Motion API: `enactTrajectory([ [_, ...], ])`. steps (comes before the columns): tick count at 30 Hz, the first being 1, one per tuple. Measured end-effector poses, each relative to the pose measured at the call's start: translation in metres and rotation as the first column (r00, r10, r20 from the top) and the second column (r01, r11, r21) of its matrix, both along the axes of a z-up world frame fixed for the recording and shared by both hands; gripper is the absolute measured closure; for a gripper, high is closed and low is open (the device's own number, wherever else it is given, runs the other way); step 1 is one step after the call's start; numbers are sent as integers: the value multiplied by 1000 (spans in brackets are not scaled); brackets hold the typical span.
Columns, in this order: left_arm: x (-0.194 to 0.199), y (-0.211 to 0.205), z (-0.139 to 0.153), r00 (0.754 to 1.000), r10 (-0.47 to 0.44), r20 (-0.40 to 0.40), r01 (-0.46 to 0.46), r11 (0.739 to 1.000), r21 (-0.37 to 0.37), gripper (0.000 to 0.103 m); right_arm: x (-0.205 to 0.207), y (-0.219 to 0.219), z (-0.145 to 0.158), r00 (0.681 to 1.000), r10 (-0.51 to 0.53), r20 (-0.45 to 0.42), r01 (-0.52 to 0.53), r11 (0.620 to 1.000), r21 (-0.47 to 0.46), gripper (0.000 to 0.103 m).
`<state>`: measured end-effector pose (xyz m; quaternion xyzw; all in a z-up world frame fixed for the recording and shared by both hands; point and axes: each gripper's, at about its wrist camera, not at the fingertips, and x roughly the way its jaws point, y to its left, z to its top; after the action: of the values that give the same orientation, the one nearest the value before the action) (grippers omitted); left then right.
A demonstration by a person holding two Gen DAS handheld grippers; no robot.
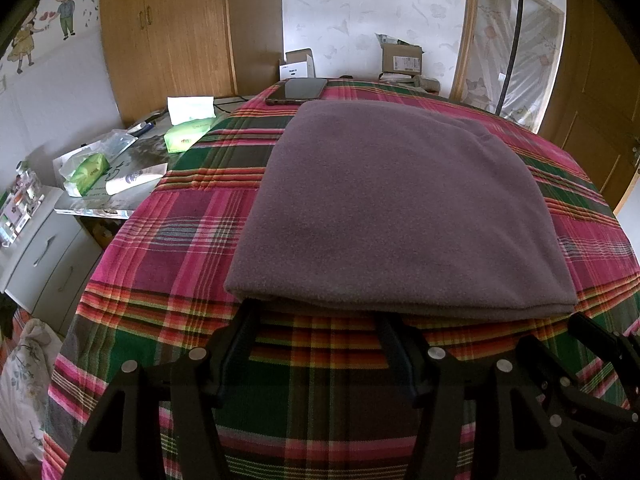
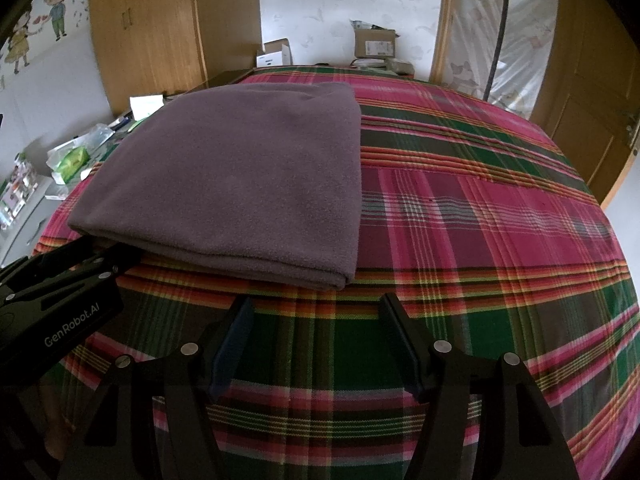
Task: Fold clothes
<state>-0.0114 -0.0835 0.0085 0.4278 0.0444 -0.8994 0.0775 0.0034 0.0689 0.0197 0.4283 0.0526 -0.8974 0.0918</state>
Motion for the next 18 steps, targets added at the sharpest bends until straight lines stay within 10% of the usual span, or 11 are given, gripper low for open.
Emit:
enactTrajectory([
  [18, 0, 0, 0, 1000, -1, 0, 1, 1000, 0, 43, 0, 0, 0, 1000, -1, 0, 1, 1000, 0, 36],
])
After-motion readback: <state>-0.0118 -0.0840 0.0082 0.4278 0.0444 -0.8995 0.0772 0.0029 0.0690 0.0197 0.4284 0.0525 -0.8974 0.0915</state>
